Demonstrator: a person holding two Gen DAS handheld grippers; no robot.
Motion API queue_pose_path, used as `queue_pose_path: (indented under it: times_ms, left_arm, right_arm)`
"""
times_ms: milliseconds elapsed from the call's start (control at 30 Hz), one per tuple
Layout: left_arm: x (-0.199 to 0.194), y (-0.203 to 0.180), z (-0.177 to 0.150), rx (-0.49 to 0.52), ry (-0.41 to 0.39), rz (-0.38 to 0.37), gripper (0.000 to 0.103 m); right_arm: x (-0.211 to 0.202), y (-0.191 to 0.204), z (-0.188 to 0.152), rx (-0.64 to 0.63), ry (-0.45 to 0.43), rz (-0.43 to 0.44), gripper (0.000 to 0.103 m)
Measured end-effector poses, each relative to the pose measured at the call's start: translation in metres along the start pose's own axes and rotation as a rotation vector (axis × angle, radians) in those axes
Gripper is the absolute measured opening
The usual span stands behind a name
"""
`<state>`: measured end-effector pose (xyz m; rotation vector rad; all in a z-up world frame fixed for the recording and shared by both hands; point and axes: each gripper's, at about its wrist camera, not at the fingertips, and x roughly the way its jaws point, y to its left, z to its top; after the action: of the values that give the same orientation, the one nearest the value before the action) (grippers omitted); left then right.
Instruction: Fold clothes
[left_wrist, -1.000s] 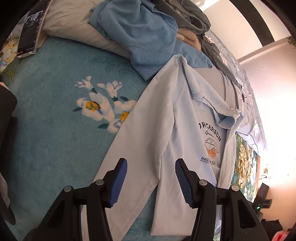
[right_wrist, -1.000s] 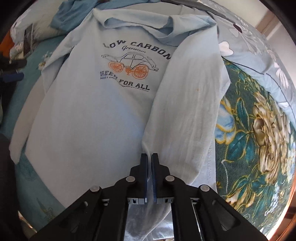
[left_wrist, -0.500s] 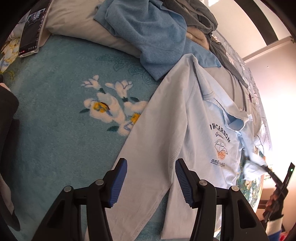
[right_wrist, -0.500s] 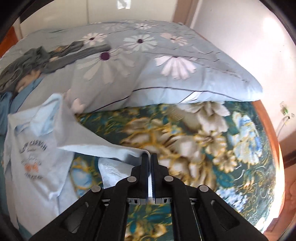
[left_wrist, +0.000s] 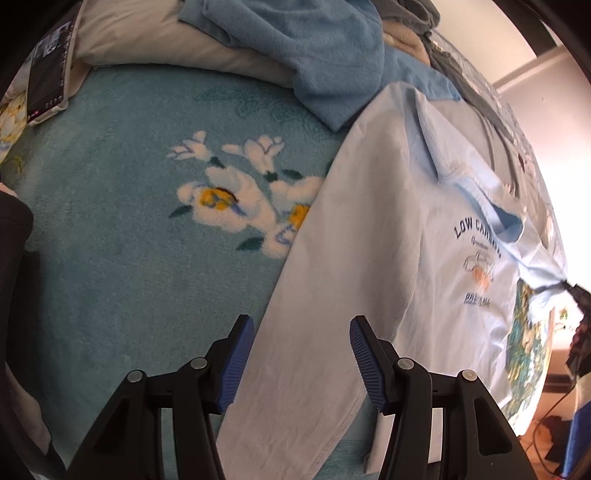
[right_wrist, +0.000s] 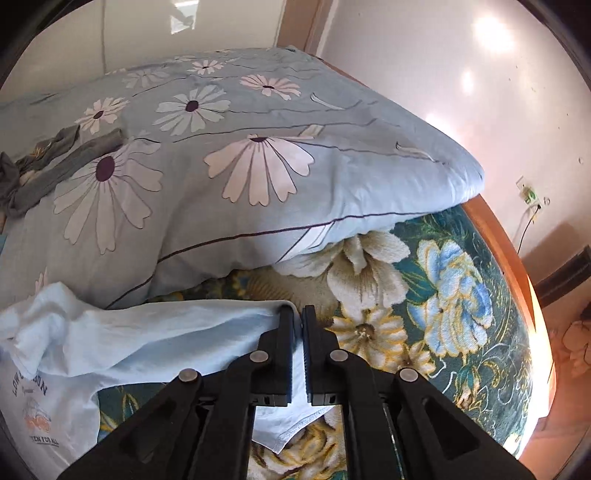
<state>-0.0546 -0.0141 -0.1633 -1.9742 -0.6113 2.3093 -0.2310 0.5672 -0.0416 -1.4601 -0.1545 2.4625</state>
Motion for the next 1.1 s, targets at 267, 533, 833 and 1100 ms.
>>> queue_pose_path:
  times_ms: [267, 533, 833, 1100]
  left_arm:
    - [0.006, 0.003, -0.014, 0.027, 0.016, 0.022, 0.049]
    - [0.011, 0.007, -0.027, 0.042, 0.024, 0.042, 0.003]
    - [-0.056, 0.019, 0.039, 0.13, -0.22, 0.329, 0.003]
    - [-0.046, 0.054, 0.132, 0.116, -0.229, 0.492, 0.003]
  right_arm:
    - [-0.09, 0.011, -0.043, -0.001, -0.131, 0.152, 0.06]
    - [-0.117, 0.05, -0.107, -0.038, -0.04, 0.27, 0.06]
    - [-0.132, 0.069, -0.119, -0.023, -0.004, 0.346, 0.06]
    - [-0.109, 0.083, -0.13, -0.022, 0.076, 0.337, 0.06]
